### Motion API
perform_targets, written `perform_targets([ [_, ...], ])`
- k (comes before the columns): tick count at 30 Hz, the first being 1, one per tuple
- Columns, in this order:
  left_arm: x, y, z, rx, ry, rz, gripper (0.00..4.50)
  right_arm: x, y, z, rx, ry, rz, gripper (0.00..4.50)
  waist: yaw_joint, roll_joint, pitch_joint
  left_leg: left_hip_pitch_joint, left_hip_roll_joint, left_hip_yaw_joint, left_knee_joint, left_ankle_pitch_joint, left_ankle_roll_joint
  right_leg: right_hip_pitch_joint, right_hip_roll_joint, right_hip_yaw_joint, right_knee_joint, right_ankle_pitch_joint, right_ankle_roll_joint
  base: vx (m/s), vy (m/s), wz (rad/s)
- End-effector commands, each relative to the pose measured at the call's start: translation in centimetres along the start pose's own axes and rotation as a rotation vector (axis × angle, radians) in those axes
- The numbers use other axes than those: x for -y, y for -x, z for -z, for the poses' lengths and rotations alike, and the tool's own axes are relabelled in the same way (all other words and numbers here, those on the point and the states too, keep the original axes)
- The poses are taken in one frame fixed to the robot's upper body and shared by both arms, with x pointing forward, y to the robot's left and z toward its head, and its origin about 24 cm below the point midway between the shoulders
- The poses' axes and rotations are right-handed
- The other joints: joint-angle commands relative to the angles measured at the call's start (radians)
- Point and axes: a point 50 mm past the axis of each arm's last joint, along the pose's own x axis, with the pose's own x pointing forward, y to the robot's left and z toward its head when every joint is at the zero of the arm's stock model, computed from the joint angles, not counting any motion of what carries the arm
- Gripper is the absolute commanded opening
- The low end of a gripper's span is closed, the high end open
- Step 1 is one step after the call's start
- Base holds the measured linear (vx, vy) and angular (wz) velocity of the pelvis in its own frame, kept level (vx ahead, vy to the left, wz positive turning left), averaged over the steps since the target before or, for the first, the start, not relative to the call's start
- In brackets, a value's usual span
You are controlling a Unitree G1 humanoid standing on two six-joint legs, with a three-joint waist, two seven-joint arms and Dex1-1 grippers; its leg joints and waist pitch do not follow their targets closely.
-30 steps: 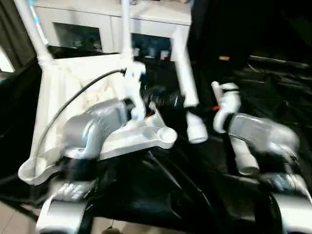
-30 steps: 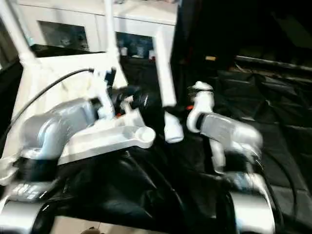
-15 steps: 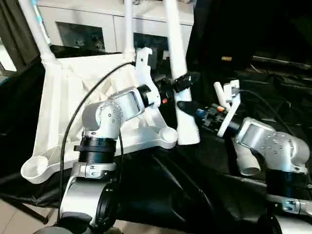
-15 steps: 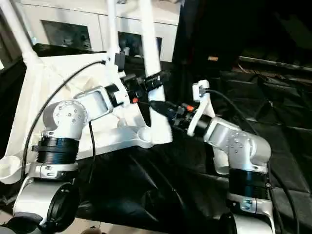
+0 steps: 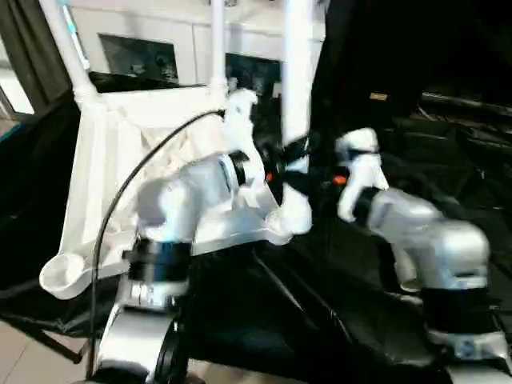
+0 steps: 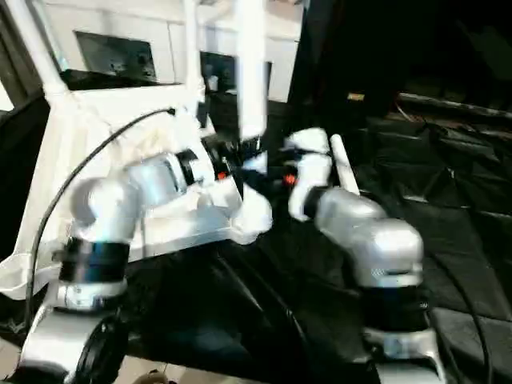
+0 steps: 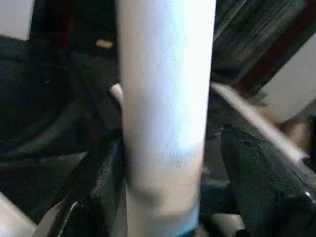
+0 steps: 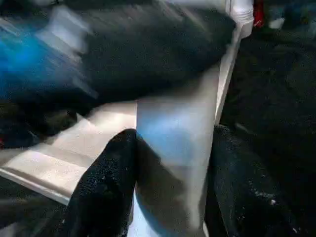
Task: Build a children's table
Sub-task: Pick table leg
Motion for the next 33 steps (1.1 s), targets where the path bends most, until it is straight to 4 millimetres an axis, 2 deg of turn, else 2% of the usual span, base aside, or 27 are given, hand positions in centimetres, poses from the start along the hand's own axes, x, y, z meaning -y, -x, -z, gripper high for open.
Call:
perform_targets([
  [1, 0.8, -0.4, 0.0, 0.010, -0.066, -0.021, 2.96, -1.1, -0.2, -0.6, 0.034, 0.061, -0.004, 1.84, -0.003, 0.009, -0.074, -0.003, -0.012, 0.013, -0.066, -0.134, -0.027, 0.069, -0.042, 0.037, -0.082, -0.191, -0.093, 0.000, 0.000, 0.00],
  [12, 0.8, -0.5, -0.8, 0.115, 0.054, -0.035, 2.10, -1.7, -0.3, -0.3, 0.030, 0.136, 0.018, 1.84, -0.006, 0.008, -0.072, -0.004, -0.013, 0.014, -0.065, -0.148, -0.022, 0.070, -0.040, 0.038, -0.083, -0.168, -0.107, 0.000, 0.000, 0.00],
  [21, 0.3, -0.1, -1.2, 0.152, 0.094, -0.050, 1.99, -1.8, -0.6, -0.3, 0.049, 0.143, 0.031, 1.84, -0.007, 0.009, -0.073, -0.004, -0.015, 0.014, -0.065, -0.151, -0.015, 0.069, -0.039, 0.038, -0.083, -0.169, -0.102, 0.000, 0.000, 0.00],
  [22, 0.4, 0.0, -1.3, 0.153, 0.090, -0.034, 1.99, -1.8, -0.6, -0.3, 0.061, 0.110, 0.013, 2.54, -0.007, 0.009, -0.072, -0.003, -0.014, 0.014, -0.065, -0.155, -0.015, 0.067, -0.040, 0.038, -0.084, -0.176, -0.102, 0.000, 0.000, 0.00],
  [26, 0.3, 0.4, -1.6, 0.146, 0.067, 0.034, 1.97, -1.6, -0.1, -0.4, 0.063, 0.027, -0.074, 2.70, -0.008, 0.010, -0.073, -0.001, -0.014, 0.014, -0.066, -0.164, -0.007, 0.067, -0.039, 0.037, -0.083, -0.172, -0.105, 0.000, 0.000, 0.00],
  [27, 0.3, 1.0, -1.7, 0.109, 0.037, 0.118, 1.97, -1.2, 0.6, 0.0, 0.001, 0.005, -0.146, 2.83, -0.006, 0.010, -0.074, 0.001, -0.015, 0.013, -0.066, -0.161, -0.005, 0.069, -0.037, 0.036, -0.081, -0.166, -0.104, 0.000, 0.000, 0.00],
  [28, 0.2, 1.3, -1.7, 0.096, 0.027, 0.150, 1.96, -1.1, 1.1, 0.2, -0.033, 0.000, -0.193, 2.93, -0.004, 0.012, -0.073, 0.002, -0.013, 0.012, -0.066, -0.155, -0.003, 0.069, -0.037, 0.038, -0.077, -0.146, -0.110, 0.000, 0.000, 0.00],
  [29, 0.2, 1.4, -1.8, 0.088, 0.022, 0.168, 1.96, -1.1, 1.4, 0.4, -0.054, -0.003, -0.223, 3.02, -0.004, 0.010, -0.073, 0.001, -0.011, 0.013, -0.066, -0.149, -0.001, 0.070, -0.037, 0.039, -0.076, -0.121, -0.122, 0.000, 0.000, 0.00],
  [32, 0.2, 2.0, -1.9, 0.051, -0.017, 0.247, 1.96, -1.5, 2.2, 0.4, -0.097, -0.001, -0.310, 3.07, -0.001, 0.006, -0.073, -0.001, -0.012, 0.016, -0.064, -0.131, 0.002, 0.072, -0.041, 0.039, -0.076, -0.119, -0.140, 0.000, 0.000, 0.00],
  [33, 0.5, 2.6, -1.9, 0.016, -0.036, 0.335, 1.96, -1.8, 2.6, 0.2, -0.109, -0.017, -0.370, 3.07, 0.001, 0.008, -0.074, 0.000, -0.013, 0.015, -0.064, -0.127, 0.001, 0.072, -0.041, 0.039, -0.074, -0.122, -0.141, 0.000, 0.000, 0.00],
])
